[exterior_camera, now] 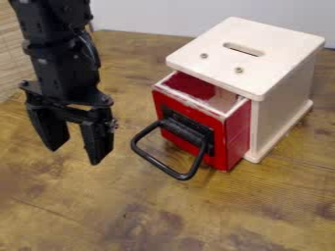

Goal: Close the drawer

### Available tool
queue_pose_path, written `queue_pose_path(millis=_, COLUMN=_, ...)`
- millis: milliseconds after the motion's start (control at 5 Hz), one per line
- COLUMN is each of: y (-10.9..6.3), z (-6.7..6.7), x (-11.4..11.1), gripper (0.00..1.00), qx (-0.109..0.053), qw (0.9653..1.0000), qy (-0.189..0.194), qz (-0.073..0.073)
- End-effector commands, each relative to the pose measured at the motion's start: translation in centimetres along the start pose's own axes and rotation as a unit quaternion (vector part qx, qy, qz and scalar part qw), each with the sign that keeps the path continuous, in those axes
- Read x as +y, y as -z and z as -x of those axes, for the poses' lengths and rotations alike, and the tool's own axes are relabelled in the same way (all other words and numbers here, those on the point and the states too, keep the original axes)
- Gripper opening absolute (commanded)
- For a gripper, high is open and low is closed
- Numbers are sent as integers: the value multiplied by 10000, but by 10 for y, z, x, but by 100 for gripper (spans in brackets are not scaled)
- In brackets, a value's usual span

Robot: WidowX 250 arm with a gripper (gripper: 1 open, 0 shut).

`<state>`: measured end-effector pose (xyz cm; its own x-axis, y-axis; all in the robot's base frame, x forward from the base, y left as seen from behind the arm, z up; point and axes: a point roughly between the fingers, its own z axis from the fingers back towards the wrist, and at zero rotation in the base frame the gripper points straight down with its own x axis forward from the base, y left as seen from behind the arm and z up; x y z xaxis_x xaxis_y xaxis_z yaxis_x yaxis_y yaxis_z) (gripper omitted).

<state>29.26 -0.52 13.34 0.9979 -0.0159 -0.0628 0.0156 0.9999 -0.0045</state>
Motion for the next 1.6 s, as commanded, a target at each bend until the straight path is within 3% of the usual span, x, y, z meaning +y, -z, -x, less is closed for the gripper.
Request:
queue_pose_path(millis=0, y=1, z=-2, x=-1, gripper=100, qx=-4, qw=10000, qy=28, qz=6)
queue_pose_path(millis=600, y=-5, z=-7, x=4, gripper=100, qx=-106, qw=9997, qy=232, qz=27)
queue_pose_path(millis=1400, y=-16, z=-9, x=10, gripper=100, qx=-243, qw=9995, qy=161, qz=132)
